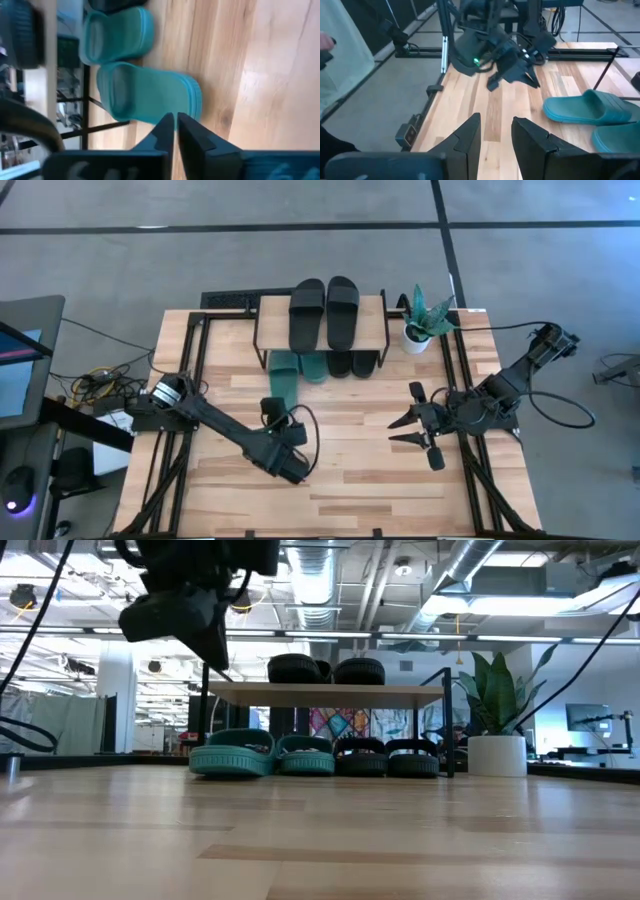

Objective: Pick and place slides into the shelf
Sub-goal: Put the left green slide under the shelf

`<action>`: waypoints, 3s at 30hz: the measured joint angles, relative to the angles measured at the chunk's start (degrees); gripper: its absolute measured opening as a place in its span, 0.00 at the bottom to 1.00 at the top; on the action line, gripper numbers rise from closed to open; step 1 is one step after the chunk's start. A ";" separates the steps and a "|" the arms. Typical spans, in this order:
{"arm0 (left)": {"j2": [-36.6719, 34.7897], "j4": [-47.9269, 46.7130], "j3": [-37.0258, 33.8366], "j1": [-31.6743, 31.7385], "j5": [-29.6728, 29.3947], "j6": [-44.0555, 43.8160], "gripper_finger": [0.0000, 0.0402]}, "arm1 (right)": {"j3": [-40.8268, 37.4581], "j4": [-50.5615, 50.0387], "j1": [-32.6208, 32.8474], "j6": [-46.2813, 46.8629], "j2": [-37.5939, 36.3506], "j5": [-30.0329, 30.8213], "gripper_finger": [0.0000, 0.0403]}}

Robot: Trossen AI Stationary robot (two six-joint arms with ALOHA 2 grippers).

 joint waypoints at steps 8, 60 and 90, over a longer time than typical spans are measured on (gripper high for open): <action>0.00 -0.19 -1.79 -2.26 2.68 -4.37 0.00 | 0.00 -1.09 0.02 -0.08 0.01 0.00 0.24; -13.42 40.39 -29.05 12.43 19.70 21.12 0.00 | -0.02 -1.67 -0.09 3.50 0.01 3.37 0.24; -13.35 39.95 -31.00 17.25 21.96 24.40 0.00 | -0.07 -3.46 -0.09 3.40 0.03 5.07 0.24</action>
